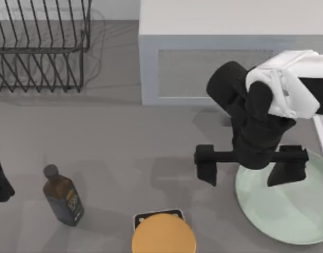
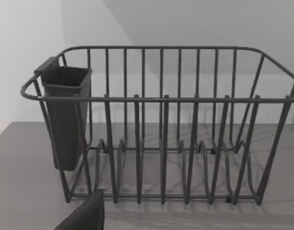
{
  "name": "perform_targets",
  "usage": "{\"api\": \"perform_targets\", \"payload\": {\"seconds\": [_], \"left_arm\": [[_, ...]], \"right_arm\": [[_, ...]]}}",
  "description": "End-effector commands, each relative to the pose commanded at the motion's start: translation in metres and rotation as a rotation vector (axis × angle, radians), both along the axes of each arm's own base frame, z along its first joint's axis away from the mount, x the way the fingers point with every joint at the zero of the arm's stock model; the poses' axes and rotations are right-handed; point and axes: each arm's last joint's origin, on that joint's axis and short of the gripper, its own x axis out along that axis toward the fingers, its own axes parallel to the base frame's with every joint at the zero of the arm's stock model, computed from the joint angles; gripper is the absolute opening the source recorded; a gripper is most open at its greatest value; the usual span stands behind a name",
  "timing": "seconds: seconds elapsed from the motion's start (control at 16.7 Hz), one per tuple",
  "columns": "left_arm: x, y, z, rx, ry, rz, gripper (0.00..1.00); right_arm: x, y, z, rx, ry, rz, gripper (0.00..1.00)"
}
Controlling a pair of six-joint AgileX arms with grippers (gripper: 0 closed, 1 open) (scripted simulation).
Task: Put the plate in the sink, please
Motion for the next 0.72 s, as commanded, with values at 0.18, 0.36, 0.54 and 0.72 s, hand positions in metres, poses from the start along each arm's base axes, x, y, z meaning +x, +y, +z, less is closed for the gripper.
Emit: {"api": "perform_targets", "payload": {"seconds": [0.18,0.36,0.54,0.72], "left_arm": [[0.0,0.0,0.0,0.0,0.0,0.0,1.0],[0.0,0.0,0.0,0.0,0.0,0.0,1.0],[0.0,0.0,0.0,0.0,0.0,0.0,1.0],[0.0,0.0,0.0,0.0,0.0,0.0,1.0]], "right_arm": [[0.0,0.0,-0.036,0.008,-0.011,0.002,1.0],[-0.004,-0.001,-0.056,-0.002,0.003,0.002,1.0],[-0.004,-0.001,-0.056,-0.002,0.003,0.002,1.0],[-0.004,-0.001,-0.056,-0.002,0.003,0.002,0.85]]}}
